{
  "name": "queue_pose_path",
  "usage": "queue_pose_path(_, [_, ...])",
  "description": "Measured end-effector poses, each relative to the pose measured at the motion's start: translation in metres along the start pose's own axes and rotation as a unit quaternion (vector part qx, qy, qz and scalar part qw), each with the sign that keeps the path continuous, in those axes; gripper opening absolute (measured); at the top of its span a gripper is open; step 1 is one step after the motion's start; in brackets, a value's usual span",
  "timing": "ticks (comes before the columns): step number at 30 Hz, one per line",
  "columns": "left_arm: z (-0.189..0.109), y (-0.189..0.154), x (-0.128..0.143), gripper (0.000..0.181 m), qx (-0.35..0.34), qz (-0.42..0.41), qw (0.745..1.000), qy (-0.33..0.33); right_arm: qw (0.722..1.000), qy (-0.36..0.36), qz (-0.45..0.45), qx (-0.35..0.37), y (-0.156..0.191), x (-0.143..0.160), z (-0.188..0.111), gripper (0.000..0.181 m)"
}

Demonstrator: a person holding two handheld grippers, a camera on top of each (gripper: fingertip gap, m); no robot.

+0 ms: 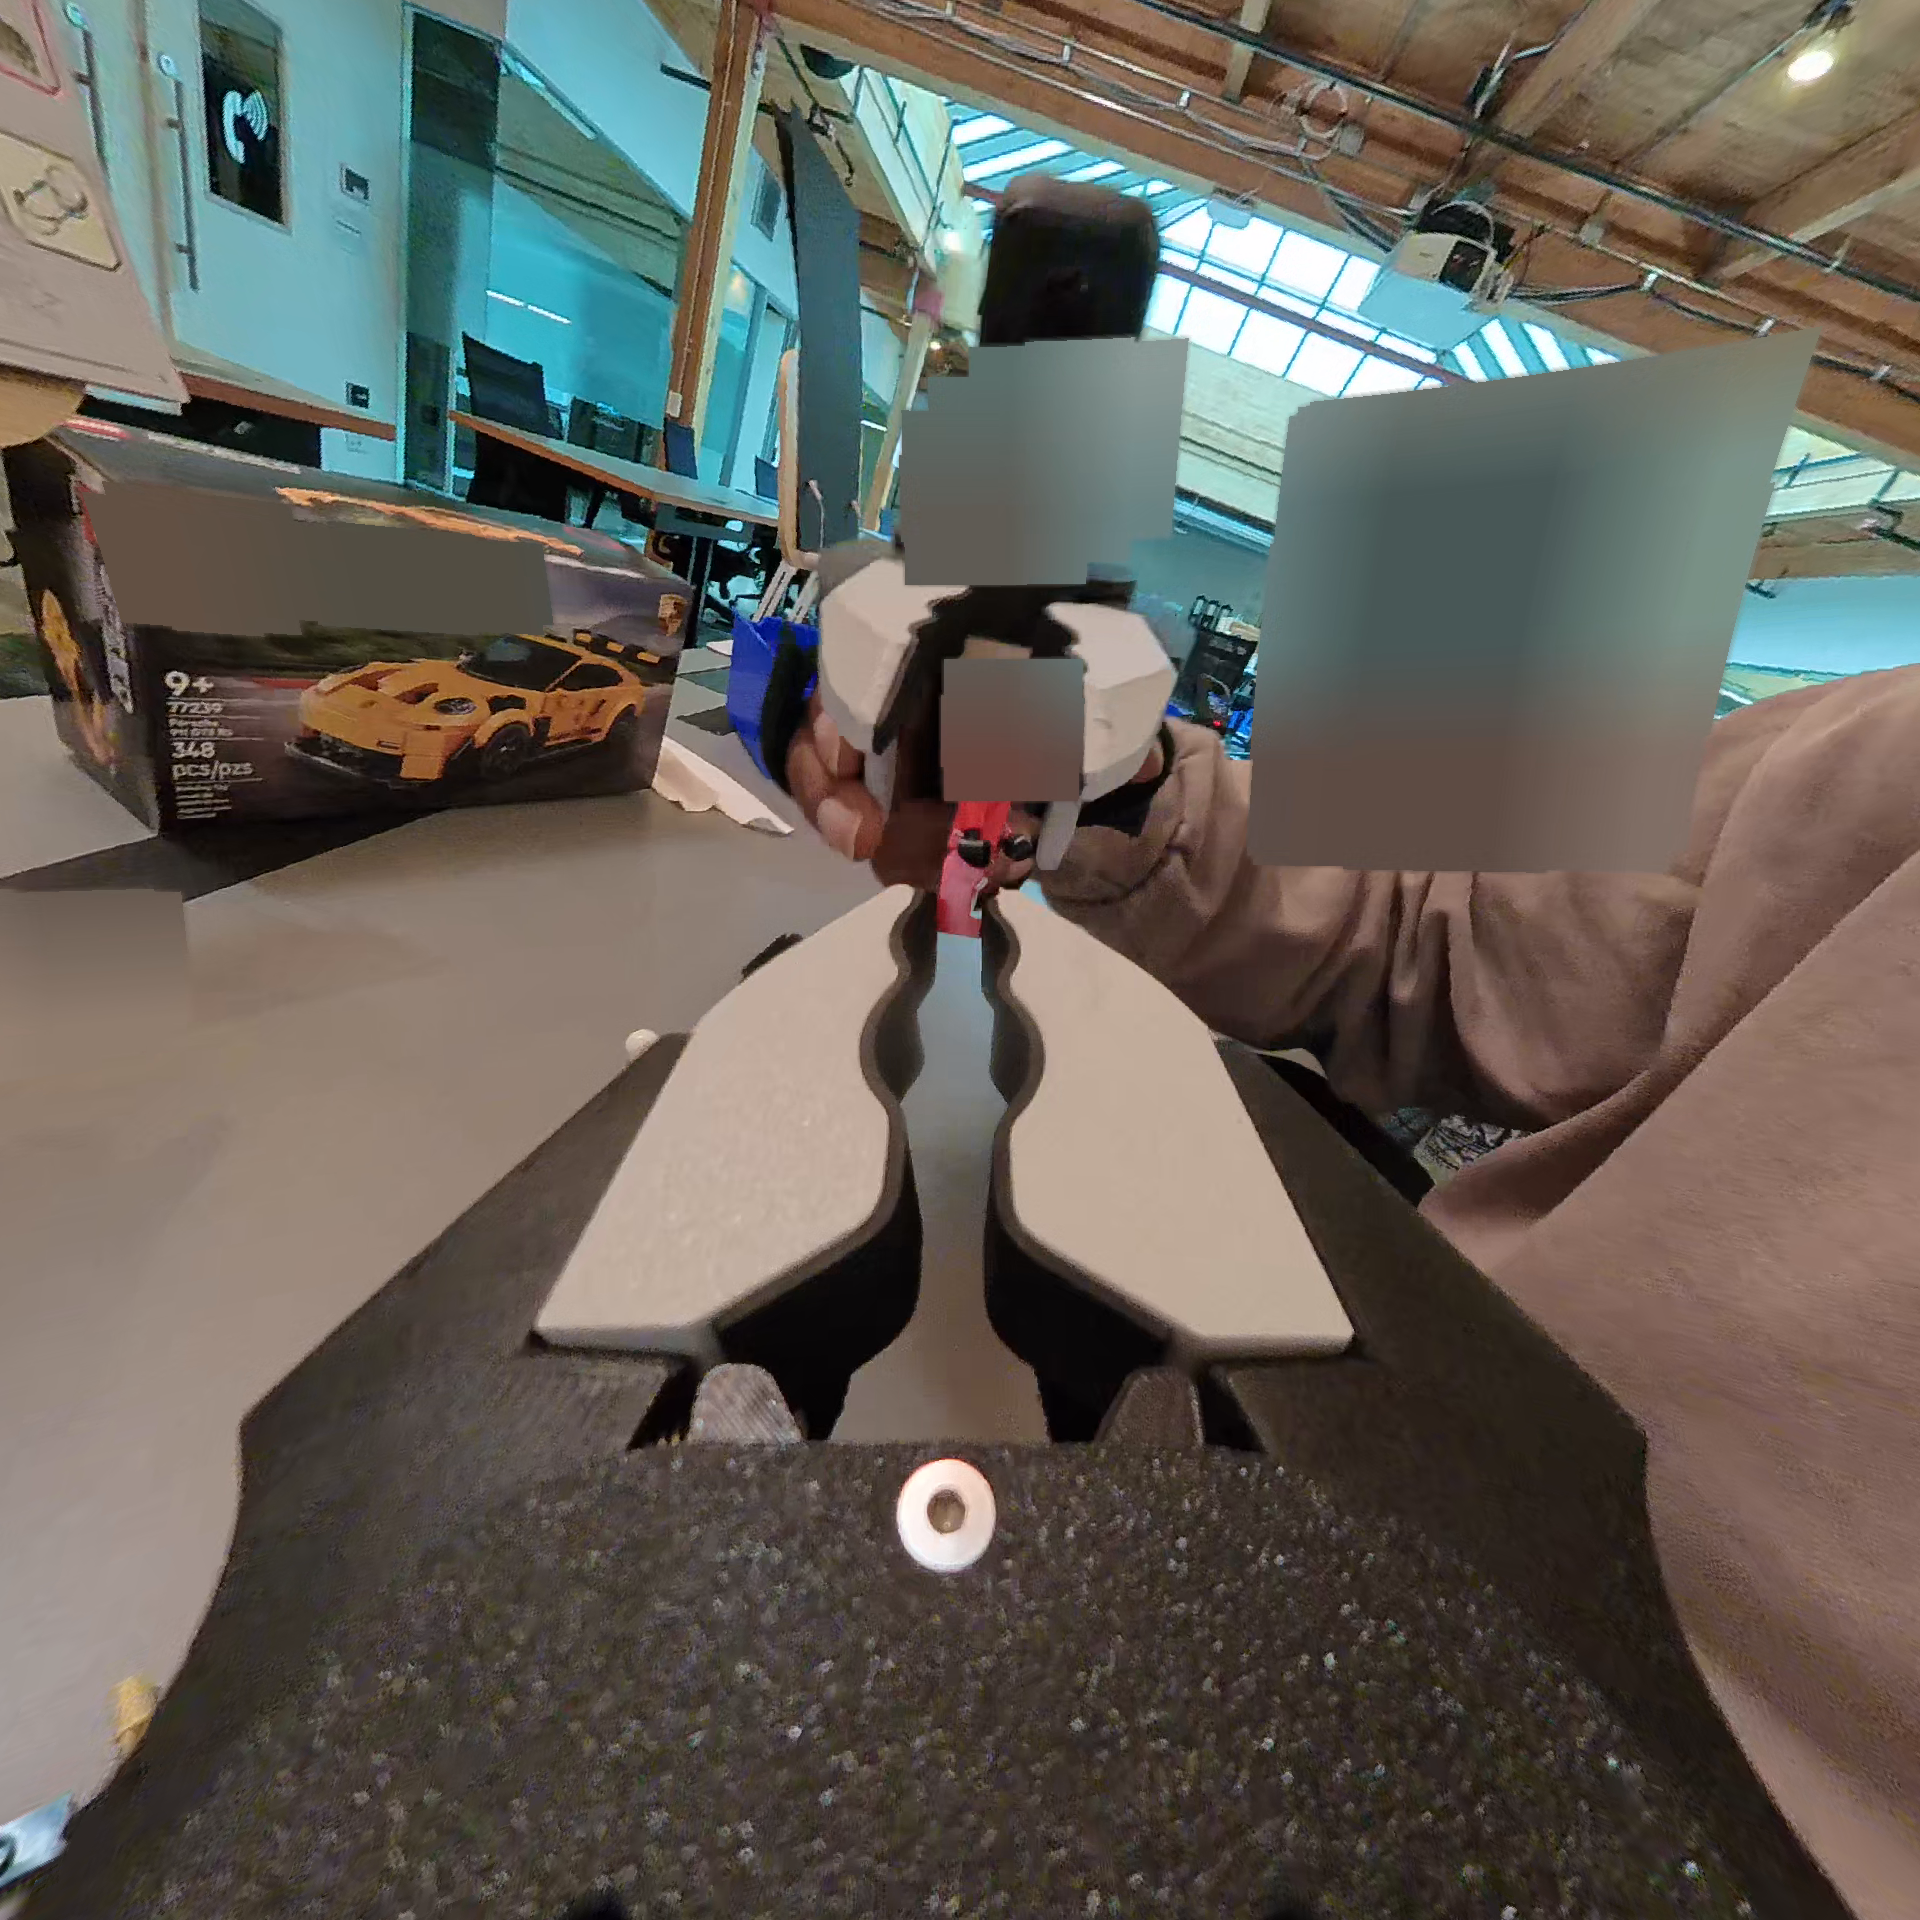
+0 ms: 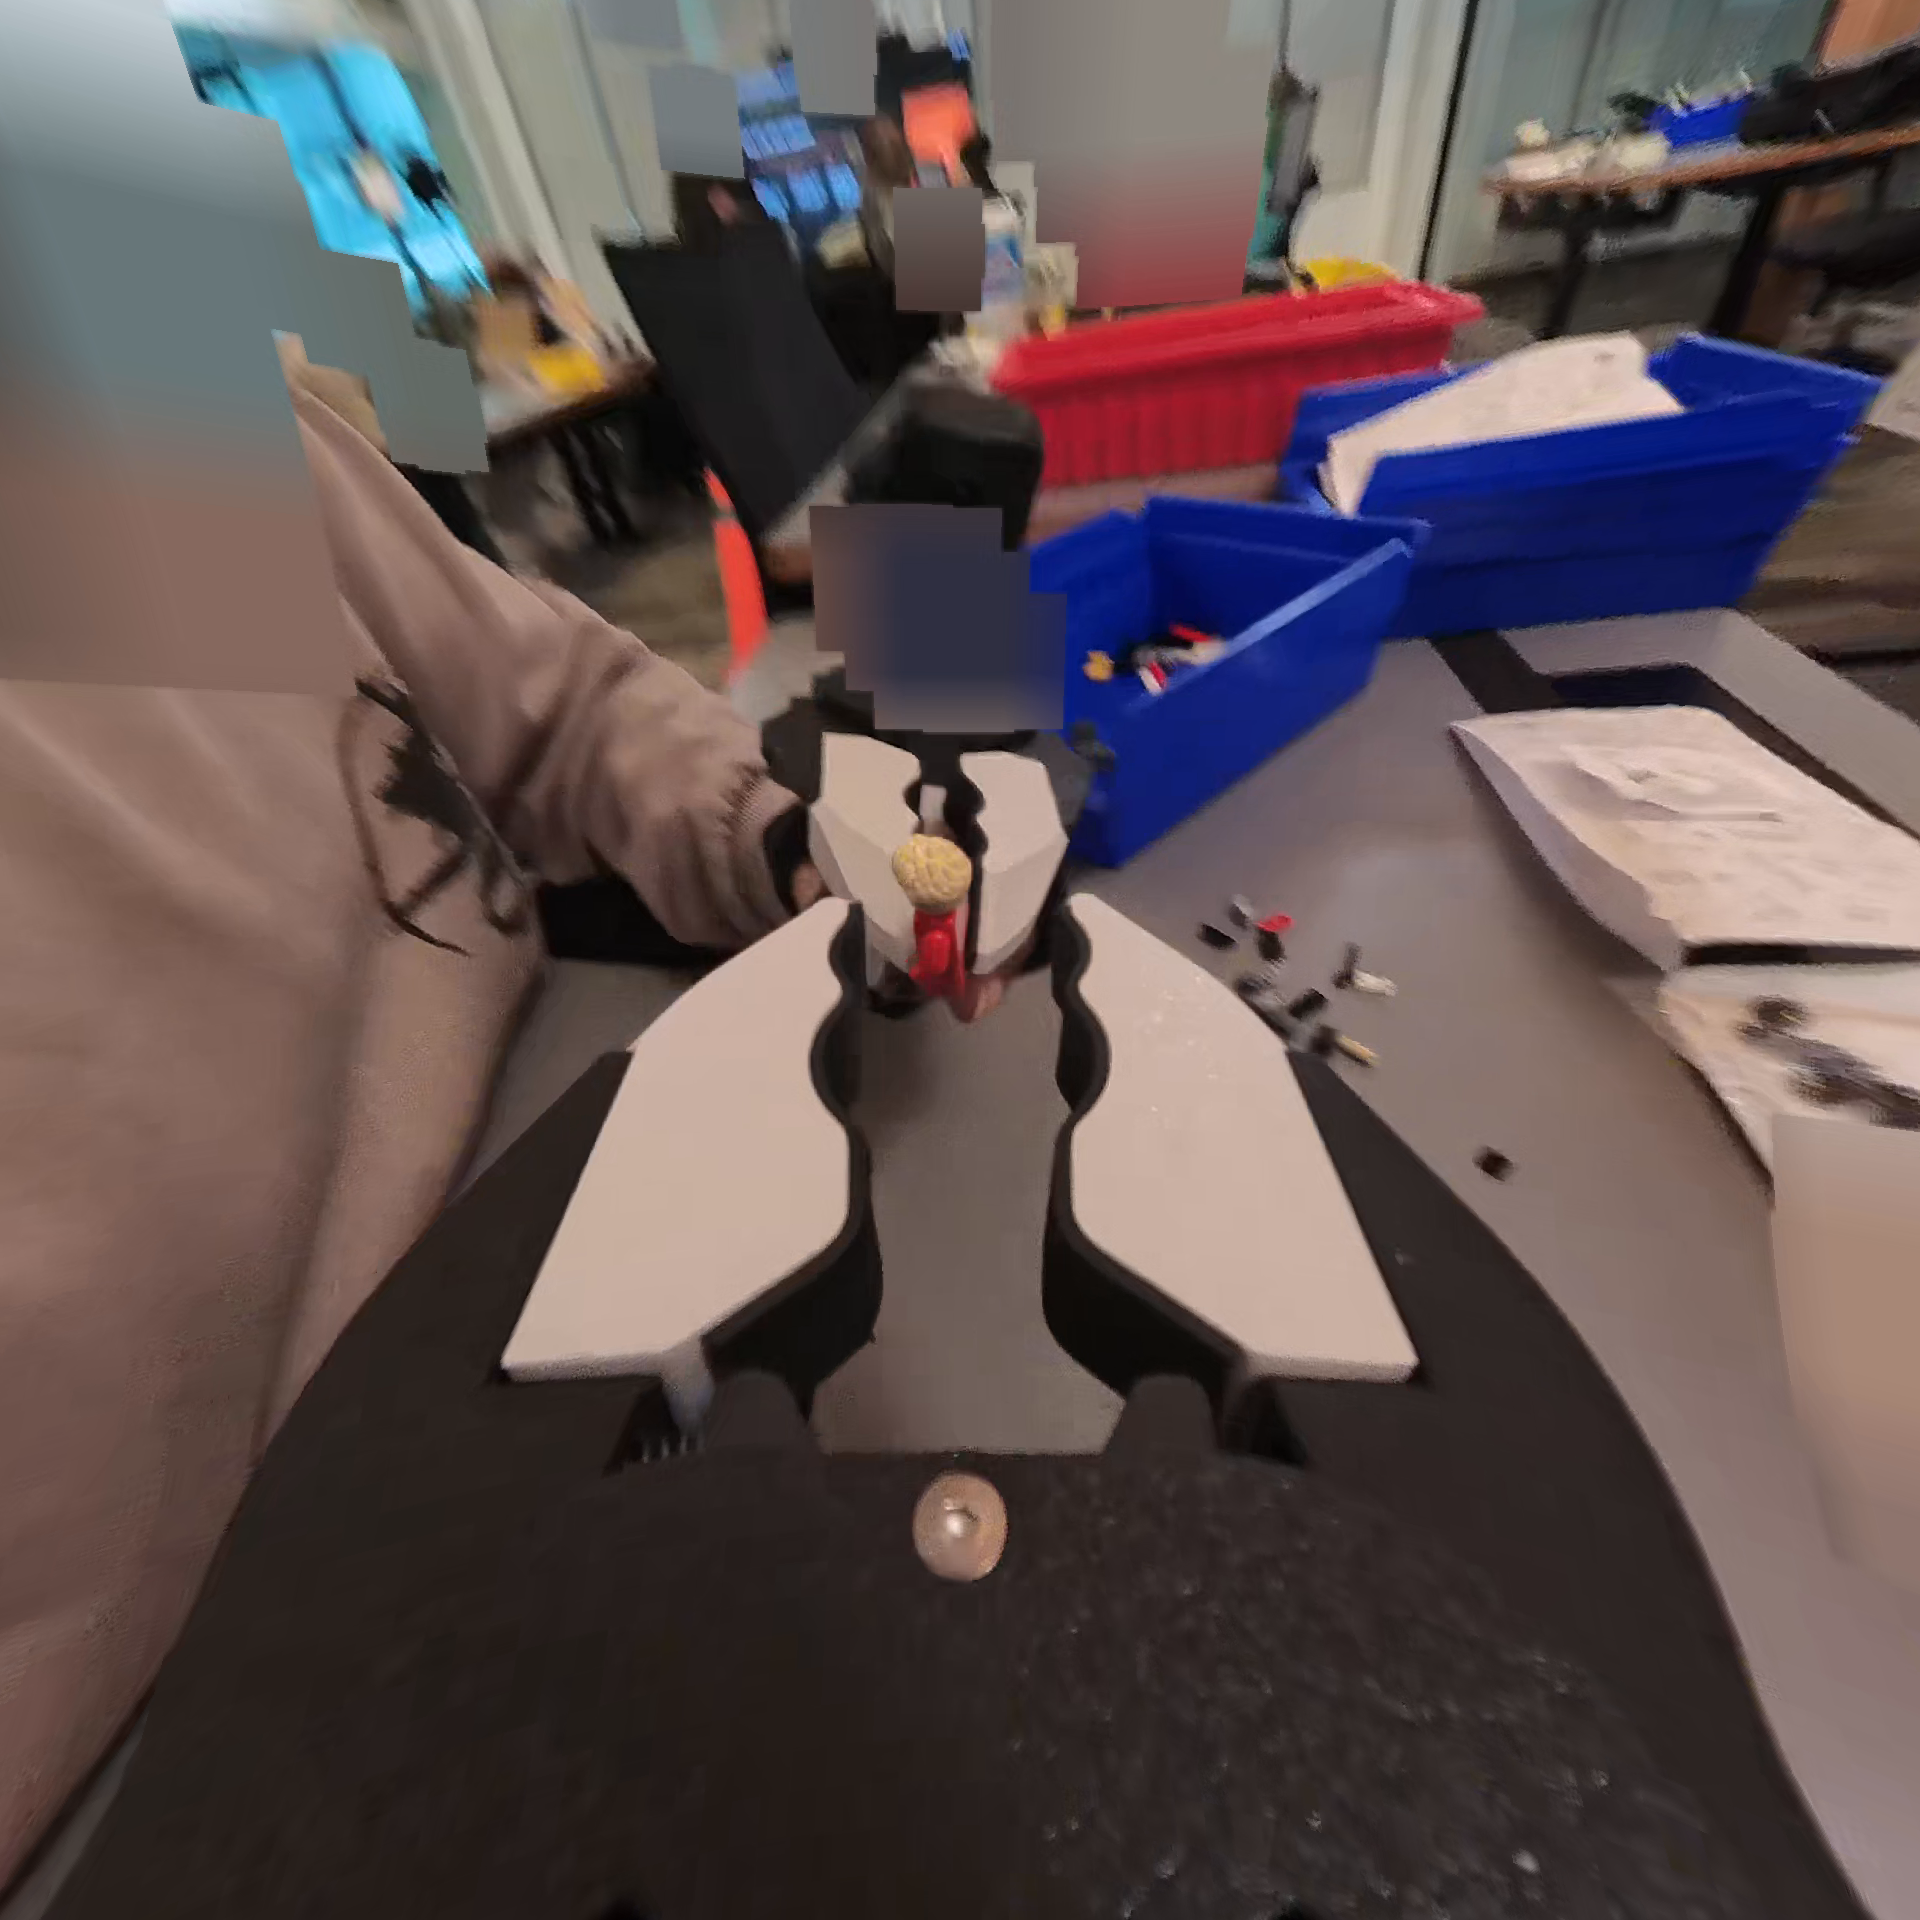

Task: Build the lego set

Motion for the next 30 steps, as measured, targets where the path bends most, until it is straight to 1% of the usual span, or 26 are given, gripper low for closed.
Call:
queue_pose_path(2, [0.0, 0.004, 0.002, 0.009, -0.01, 0.0, 1.0, 0.005, 0.997, 0.062, -0.032, 0.043, -0.005, 0.007, 0.004, 0.031])
queue_pose_path(3, [0.0, 0.005, 0.003, 0.008, -0.014, -0.001, 1.0, 0.008, 0.993, 0.084, -0.048, 0.06, -0.006, 0.01, 0.006, 0.029])
queue_pose_path(4, [0.0, 0.007, 0.005, 0.009, -0.017, -0.001, 1.0, 0.011, 0.992, 0.092, -0.057, 0.07, -0.006, 0.01, 0.007, 0.022])
queue_pose_path(7, [-0.002, 0.011, 0.006, 0.009, -0.028, -0.005, 1.0, 0.011, 0.99, 0.106, -0.058, 0.077, -0.007, 0.01, 0.009, 0.011])
queue_pose_path(15, [-0.004, 0.02, 0.006, 0.008, -0.053, -0.009, 0.999, 0.0, 0.987, 0.121, -0.057, 0.093, -0.011, 0.012, 0.013, 0.008])
queue_pose_path(16, [-0.005, 0.023, 0.006, 0.01, -0.062, -0.008, 0.998, 0.0, 0.987, 0.124, -0.055, 0.091, -0.014, 0.013, 0.013, 0.008])
queue_pose_path(17, [-0.005, 0.026, 0.007, 0.019, -0.072, -0.007, 0.997, 0.002, 0.987, 0.127, -0.051, 0.09, -0.018, 0.013, 0.011, 0.008])
queue_pose_path(18, [-0.006, 0.029, 0.009, 0.023, -0.079, -0.006, 0.997, 0.008, 0.986, 0.129, -0.046, 0.092, -0.026, 0.013, 0.008, 0.008])
queue_pose_path(20, [-0.009, 0.034, 0.013, 0.019, -0.091, 0.003, 0.996, 0.019, 0.984, 0.149, -0.034, 0.096, -0.049, 0.018, -0.002, 0.008])
queue_pose_path(22, [-0.009, 0.037, 0.015, 0.017, -0.095, 0.004, 0.995, 0.023, 0.978, 0.179, -0.02, 0.104, -0.08, 0.03, -0.014, 0.008])
queue_pose_path(27, [-0.008, 0.039, 0.023, 0.015, -0.099, 0.012, 0.994, 0.043, 0.955, 0.256, 0.027, 0.146, -0.17, 0.085, -0.038, 0.008])
queue_pose_path(30, [-0.008, 0.041, 0.029, 0.014, -0.1, 0.017, 0.993, 0.055, 0.94, 0.297, 0.044, 0.161, -0.201, 0.115, -0.043, 0.008])
Point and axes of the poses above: each gripper's, where its closed fingertips meet, z out along the fingers, x out of its underside, y = z × x across the jaws, the point moved 2 cm from there along -z, back along the fingers, and after that the axes turned 6 degrees about x, right-handed, at the moved point
